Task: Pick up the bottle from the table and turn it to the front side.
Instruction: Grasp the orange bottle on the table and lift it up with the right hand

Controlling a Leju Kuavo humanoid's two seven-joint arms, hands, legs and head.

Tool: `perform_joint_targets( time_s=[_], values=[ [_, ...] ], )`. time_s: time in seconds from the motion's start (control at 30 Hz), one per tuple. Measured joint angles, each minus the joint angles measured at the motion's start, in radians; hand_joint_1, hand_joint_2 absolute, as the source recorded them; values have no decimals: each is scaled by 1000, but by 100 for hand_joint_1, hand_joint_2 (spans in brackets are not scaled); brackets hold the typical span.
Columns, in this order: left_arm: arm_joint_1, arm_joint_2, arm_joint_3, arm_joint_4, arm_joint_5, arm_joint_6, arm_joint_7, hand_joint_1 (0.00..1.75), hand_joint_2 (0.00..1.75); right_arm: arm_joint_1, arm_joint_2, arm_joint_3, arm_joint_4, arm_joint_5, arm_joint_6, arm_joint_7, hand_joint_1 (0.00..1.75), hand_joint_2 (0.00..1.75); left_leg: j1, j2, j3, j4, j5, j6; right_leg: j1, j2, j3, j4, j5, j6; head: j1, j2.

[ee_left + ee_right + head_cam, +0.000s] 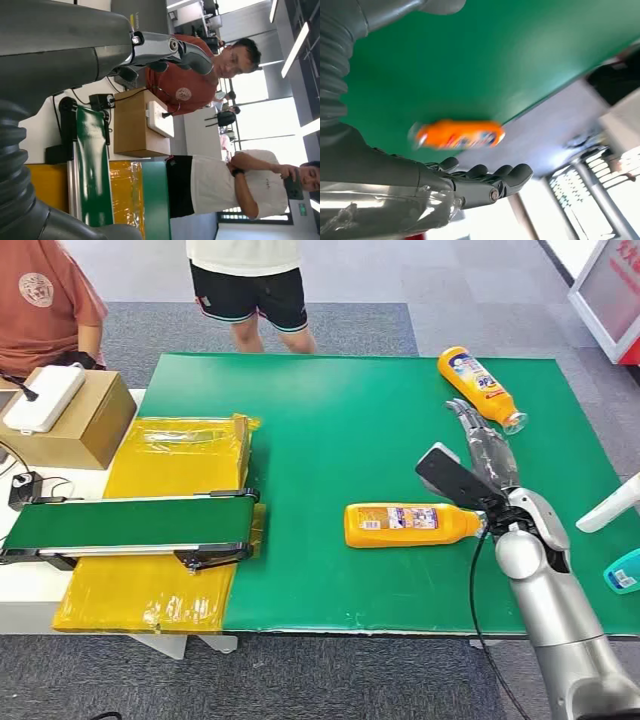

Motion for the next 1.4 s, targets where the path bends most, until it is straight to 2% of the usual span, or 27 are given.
perform_joint_targets(
  time_s=[0.17,0.33,0.67,1.0,1.4],
  values=[
    [-4,-41,55,-37,5,-35,23,0,175,23,-3,29,-45,166,29,63,0,175,0,0,0,0,0,0,0,0,0,0,-1,0,0,0],
    [-15,-81,113,-66,14,-74,37,0,175,59,-3,43,-90,289,60,90,0,175,0,0,0,0,-1,0,0,0,0,0,-1,0,0,0],
    [-40,-121,185,-87,27,-109,48,0,175,172,-6,44,-131,354,127,97,0,175,0,0,1,0,-2,0,0,0,0,0,-2,0,0,0],
    [-57,-119,169,-87,2,-79,34,0,175,195,-3,40,-51,367,138,86,0,175,0,0,1,0,-2,0,0,0,0,0,-2,0,0,0],
    [-46,-87,69,-87,-29,-24,9,0,175,89,17,40,146,376,114,63,0,175,0,0,1,0,-2,0,0,0,1,0,-2,1,0,0]
  ],
)
